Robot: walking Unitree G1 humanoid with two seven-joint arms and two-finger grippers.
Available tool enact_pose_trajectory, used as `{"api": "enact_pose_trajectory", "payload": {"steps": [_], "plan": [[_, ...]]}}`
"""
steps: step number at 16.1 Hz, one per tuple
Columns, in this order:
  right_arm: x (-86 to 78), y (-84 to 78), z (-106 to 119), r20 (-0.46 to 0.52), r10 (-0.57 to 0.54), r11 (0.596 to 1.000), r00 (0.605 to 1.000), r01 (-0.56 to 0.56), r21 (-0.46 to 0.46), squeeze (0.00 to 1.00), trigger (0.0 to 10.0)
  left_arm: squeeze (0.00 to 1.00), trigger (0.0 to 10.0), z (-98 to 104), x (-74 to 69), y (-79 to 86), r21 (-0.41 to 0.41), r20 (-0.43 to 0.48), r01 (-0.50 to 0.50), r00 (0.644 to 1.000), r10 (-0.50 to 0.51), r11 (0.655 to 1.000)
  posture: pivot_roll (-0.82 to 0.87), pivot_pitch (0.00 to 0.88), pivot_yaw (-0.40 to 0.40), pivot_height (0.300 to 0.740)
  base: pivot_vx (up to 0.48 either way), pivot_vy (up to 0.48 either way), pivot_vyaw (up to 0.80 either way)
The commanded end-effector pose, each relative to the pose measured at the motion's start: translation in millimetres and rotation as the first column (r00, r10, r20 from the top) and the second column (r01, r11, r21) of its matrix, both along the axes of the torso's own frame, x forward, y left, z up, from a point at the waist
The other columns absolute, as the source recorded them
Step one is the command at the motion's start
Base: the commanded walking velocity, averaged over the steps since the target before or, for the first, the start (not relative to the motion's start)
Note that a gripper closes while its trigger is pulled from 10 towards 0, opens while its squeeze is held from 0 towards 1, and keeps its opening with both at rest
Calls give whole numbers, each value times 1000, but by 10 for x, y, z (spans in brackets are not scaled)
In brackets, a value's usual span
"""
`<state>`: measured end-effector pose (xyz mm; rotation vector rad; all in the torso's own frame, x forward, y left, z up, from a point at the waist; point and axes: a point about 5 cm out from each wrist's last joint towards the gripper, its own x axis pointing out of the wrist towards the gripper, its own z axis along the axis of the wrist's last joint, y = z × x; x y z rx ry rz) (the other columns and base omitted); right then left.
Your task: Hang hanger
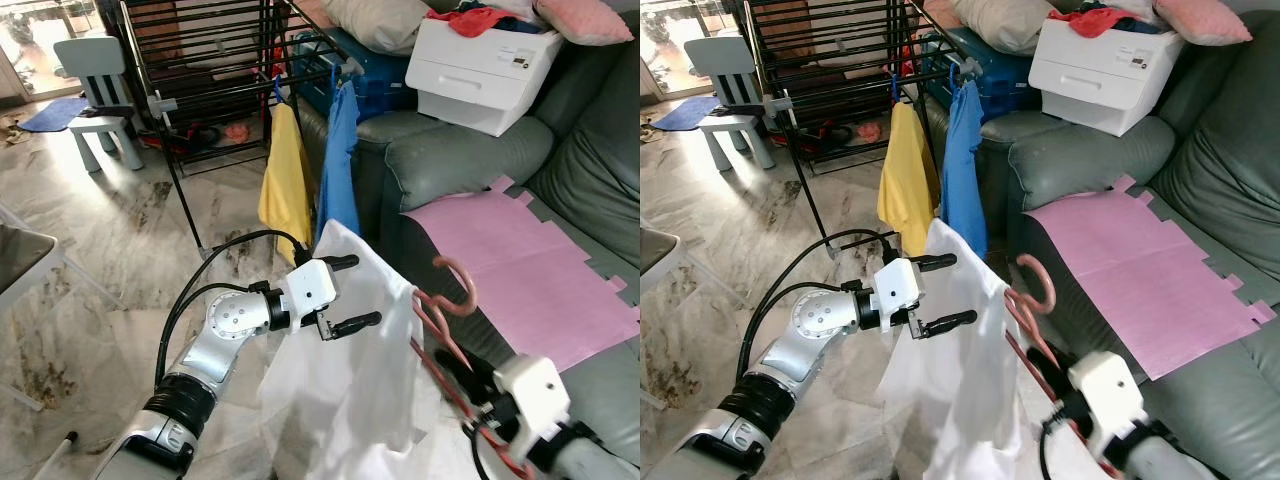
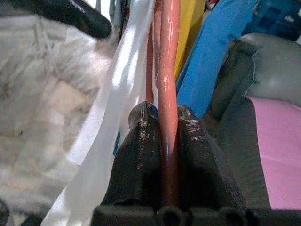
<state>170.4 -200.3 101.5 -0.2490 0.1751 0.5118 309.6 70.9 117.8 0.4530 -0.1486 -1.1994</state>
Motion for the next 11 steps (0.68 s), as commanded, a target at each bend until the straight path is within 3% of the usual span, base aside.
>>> {"api": "enact_pose_trajectory", "payload": {"steps": [1,4,8,9,10,11], "plan": [[-15,-44,120,55,21,1000,998,-20,-15,0,10000,1000,10000,44,39,60,59,45,24,999,-26,998,-62,0,21,740,0,0,0],[-109,-100,113,0,91,995,996,-91,-35,0,10000,1000,10000,-18,94,223,180,77,43,995,-57,983,-62,0,27,740,0,0,0],[-229,-93,177,-95,276,958,957,-281,-50,0,10000,1000,10000,-103,116,344,323,81,90,989,-122,942,-67,0,34,740,0,0,0],[-228,-106,201,-107,307,948,946,-314,-56,0,10000,671,10000,-125,99,353,349,85,112,985,-150,930,-65,0,31,740,0,0,0],[-237,-110,215,-130,347,932,929,-357,-62,0,10000,0,10000,-141,90,355,360,85,128,982,-169,924,-59,0,24,740,0,0,0],[-246,-113,224,-148,375,920,915,-387,-67,0,10000,0,10000,-146,83,362,379,101,139,977,-190,915,-57,0,23,740,0,0,0]]}}
